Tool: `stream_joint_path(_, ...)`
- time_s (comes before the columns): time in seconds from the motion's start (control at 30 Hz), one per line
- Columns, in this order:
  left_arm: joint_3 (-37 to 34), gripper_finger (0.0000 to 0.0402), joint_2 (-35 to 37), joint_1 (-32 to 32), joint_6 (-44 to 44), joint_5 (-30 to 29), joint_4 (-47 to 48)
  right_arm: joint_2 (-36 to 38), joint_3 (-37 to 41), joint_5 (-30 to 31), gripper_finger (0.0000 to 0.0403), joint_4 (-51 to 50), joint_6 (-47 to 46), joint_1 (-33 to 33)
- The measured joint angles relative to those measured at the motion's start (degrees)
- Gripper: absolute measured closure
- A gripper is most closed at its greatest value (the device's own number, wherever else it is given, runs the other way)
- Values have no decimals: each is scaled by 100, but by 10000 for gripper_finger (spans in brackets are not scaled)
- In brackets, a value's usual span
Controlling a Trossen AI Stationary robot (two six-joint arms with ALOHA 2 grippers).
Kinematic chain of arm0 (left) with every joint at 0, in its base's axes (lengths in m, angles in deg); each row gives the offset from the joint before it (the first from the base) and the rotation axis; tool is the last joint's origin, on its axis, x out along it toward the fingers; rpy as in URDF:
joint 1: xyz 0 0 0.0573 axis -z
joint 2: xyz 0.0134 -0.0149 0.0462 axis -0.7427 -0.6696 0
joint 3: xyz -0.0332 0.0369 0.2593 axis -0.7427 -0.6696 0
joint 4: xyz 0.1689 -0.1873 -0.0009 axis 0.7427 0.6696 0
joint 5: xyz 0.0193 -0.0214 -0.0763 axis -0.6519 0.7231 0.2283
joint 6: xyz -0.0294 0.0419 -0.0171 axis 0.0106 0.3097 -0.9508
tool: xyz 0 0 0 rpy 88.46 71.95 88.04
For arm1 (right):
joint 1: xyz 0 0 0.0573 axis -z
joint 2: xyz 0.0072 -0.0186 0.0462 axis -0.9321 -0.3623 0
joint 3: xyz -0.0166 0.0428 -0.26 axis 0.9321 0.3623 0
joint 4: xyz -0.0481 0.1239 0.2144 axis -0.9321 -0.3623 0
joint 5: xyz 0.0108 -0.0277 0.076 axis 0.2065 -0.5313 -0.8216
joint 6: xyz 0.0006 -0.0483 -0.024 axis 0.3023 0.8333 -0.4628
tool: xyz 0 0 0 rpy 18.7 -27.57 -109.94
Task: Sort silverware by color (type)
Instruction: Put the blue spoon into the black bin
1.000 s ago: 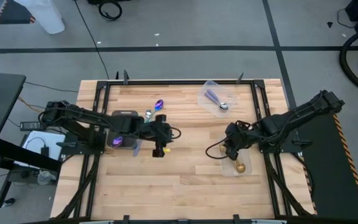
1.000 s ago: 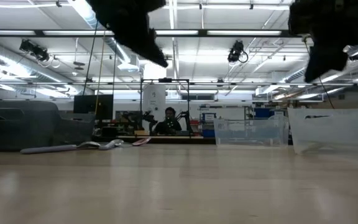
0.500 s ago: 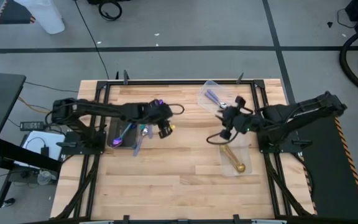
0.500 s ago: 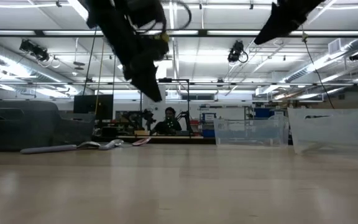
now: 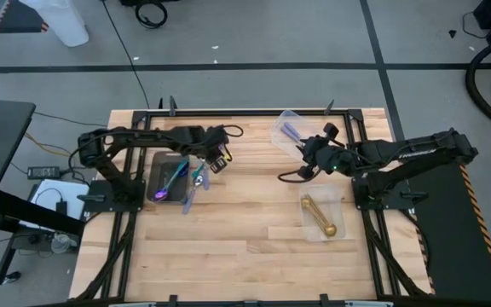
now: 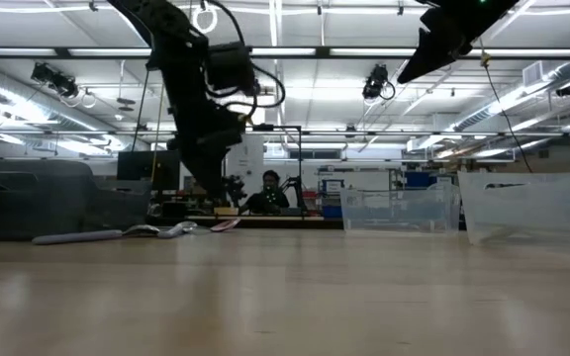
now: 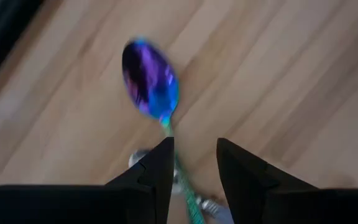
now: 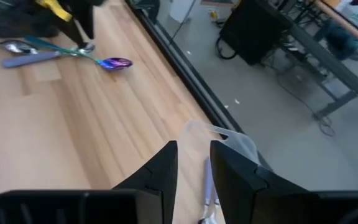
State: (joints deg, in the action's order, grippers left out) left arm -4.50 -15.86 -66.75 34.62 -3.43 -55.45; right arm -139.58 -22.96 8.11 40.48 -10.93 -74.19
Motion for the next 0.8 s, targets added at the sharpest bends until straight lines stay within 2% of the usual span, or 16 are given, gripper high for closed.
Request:
stream_joint_path(0.33, 0, 272, -526, -262, 193, -192, -105, -2, 0, -471, 298, 227, 137, 0)
stream_joint_path(0.8, 0, 272, -856, -489, 621, -20, -179, -2, 2, -494, 298, 283, 137, 0)
